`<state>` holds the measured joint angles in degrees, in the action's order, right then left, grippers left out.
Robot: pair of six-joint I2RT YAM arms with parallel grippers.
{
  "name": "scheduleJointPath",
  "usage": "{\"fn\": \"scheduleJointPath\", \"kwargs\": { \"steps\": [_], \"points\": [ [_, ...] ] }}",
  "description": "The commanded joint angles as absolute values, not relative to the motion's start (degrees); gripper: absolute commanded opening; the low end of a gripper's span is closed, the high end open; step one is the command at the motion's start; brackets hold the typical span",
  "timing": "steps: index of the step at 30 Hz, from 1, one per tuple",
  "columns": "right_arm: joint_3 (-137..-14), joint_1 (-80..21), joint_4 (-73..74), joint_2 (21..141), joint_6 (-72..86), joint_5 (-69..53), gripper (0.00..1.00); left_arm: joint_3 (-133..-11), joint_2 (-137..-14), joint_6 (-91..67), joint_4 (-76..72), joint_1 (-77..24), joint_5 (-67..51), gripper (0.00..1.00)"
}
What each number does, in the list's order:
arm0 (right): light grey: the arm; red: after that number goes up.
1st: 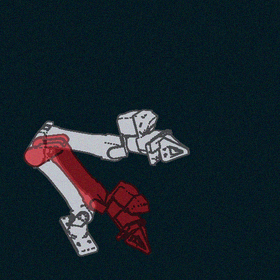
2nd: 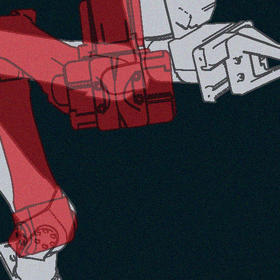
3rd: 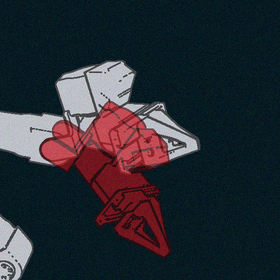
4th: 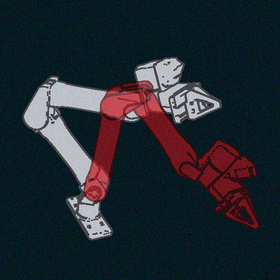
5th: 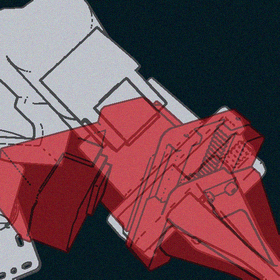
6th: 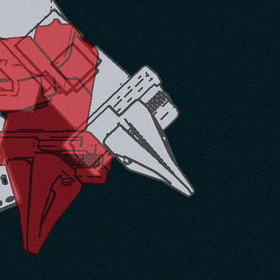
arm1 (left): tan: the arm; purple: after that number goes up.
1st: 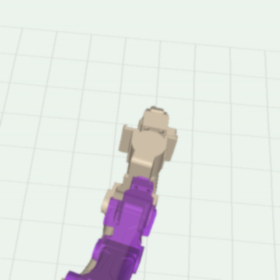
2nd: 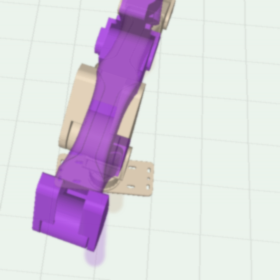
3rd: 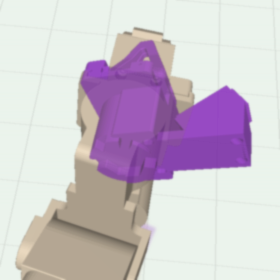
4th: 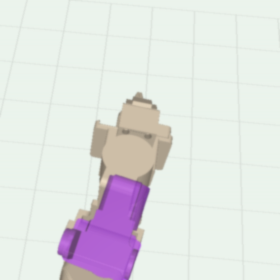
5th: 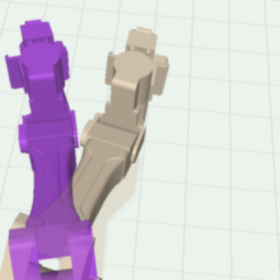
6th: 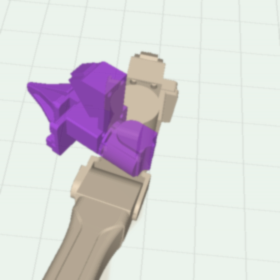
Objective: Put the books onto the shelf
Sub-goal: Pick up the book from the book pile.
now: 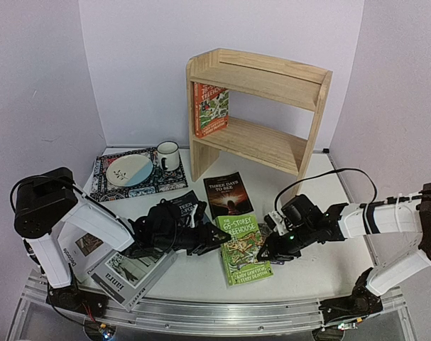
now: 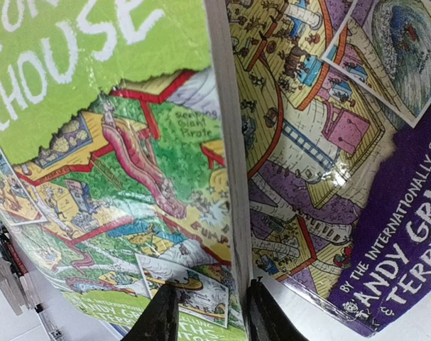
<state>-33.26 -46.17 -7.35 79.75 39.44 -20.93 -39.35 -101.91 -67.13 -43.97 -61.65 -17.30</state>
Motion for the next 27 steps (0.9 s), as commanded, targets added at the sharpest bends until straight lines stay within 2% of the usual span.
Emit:
{"fn": "scheduleJointPath", "kwargs": {
  "steps": [1, 5, 9, 15, 17, 19, 23, 27],
  "points": [
    [-35.4, -47.2, -11.1, 80.5, 40.3, -23.7, 0.33, -42.3, -100.9, -64.8, -48.8, -62.0, -19.7, 0.44],
    [-35.1, -47.5, -11.3, 80.6, 40.4, -22.5, 0.33, -42.4, -102.0, -64.3, -48.8, -62.0, -20.3, 0.37],
    [-34.9, -47.5, -11.5, 80.7, 40.3, -22.3, 0.32, -42.3, -102.6, -64.3, -48.7, -62.0, -21.3, 0.34],
    [-35.0, -47.9, -11.8, 80.4, 40.0, -22.1, 0.34, -42.8, -103.1, -62.8, -48.6, -61.8, -21.1, 0.11],
    [-34.9, -47.9, -11.4, 79.6, 39.6, -21.0, 0.4, -42.7, -102.9, -62.2, -48.5, -61.5, -21.6, 0.03],
    [-35.0, -47.9, -9.7, 78.7, 38.4, -19.3, 0.47, -42.5, -102.0, -60.9, -48.1, -61.0, -22.7, 0.0],
    [-36.1, -47.9, -5.5, 74.4, 35.0, -14.1, 0.62, -44.6, -97.0, -53.4, -38.0, -60.7, -21.7, 0.0],
    [-35.8, -47.9, -4.4, 68.2, 32.8, -9.1, 0.66, -48.0, -91.0, -46.5, -26.6, -60.5, -19.6, 0.0]
  ]
}}
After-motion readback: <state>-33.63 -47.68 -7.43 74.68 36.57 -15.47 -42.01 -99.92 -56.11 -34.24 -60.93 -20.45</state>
